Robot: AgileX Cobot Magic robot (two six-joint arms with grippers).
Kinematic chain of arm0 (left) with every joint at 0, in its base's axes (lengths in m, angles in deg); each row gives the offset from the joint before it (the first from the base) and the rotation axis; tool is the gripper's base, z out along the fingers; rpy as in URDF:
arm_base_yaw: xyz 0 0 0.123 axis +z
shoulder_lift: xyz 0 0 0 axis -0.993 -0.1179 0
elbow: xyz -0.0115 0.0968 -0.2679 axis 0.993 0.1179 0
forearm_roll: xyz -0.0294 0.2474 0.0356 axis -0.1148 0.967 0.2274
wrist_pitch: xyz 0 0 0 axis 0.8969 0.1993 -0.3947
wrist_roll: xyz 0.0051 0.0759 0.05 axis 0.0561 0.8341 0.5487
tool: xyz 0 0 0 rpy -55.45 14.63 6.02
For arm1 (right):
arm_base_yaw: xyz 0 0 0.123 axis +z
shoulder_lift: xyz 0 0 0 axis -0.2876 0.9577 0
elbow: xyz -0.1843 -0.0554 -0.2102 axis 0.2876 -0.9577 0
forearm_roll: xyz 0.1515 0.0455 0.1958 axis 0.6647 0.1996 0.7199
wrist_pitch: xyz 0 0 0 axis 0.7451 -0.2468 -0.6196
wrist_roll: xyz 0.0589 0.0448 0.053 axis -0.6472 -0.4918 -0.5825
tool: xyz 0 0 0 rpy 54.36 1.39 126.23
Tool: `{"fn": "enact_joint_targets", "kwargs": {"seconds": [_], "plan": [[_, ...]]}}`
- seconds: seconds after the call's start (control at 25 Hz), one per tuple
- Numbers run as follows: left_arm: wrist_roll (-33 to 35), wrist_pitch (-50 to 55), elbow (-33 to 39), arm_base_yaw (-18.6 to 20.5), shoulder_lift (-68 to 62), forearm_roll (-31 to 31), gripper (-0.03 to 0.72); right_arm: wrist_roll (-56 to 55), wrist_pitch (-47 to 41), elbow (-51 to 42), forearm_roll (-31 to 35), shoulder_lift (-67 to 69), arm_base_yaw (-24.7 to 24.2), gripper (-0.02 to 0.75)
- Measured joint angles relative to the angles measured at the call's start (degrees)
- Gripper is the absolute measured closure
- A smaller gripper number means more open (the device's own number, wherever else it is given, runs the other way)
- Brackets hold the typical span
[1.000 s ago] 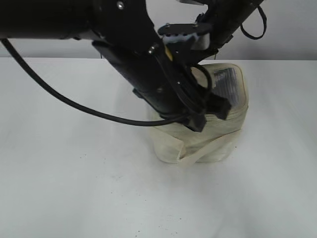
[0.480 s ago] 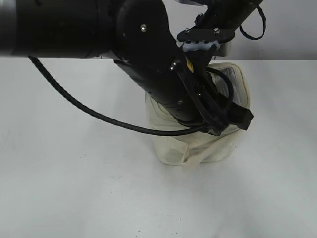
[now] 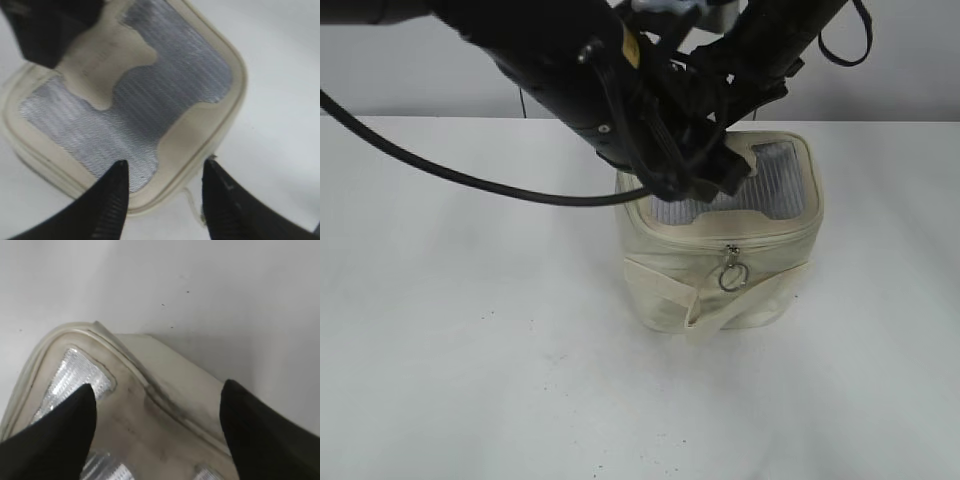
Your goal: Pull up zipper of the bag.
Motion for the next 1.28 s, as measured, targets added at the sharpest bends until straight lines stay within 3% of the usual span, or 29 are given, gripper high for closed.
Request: {"fn": "enact_joint_targets", "kwargs": {"seconds": [0.2, 0.48, 0.64, 0.84, 1.12, 1.28], "plan": [[0.0, -4.9, 0.0, 6.9, 0.1, -1.9, 0.205, -3.5, -3.5, 0.0, -3.6, -2.6, -2.3, 0.155], [7.1, -14.5, 0.0, 13.7, 0.1, -7.6, 0.187, -9.7, -4.0, -1.6, -6.1, -3.8, -8.7, 0.186], [8.9, -15.2, -1.5, 14.7, -1.8, -8.0, 0.187, -10.3, -4.1, -6.2, -7.9, -6.7, -11.1, 0.214], [13.2, -10.9, -8.8, 14.8, -8.4, -10.1, 0.187, -10.4, -4.1, -13.3, -9.4, -11.4, -12.5, 0.216], [27.8, 2.3, -23.6, 14.8, -18.0, -24.1, 0.187, -10.4, -4.1, -24.8, -11.0, -19.4, -15.6, 0.218], [31.8, 8.2, -31.7, 14.8, -23.8, -29.9, 0.187, -8.6, -0.8, -32.2, -11.4, -24.4, -17.7, 0.218]]}}
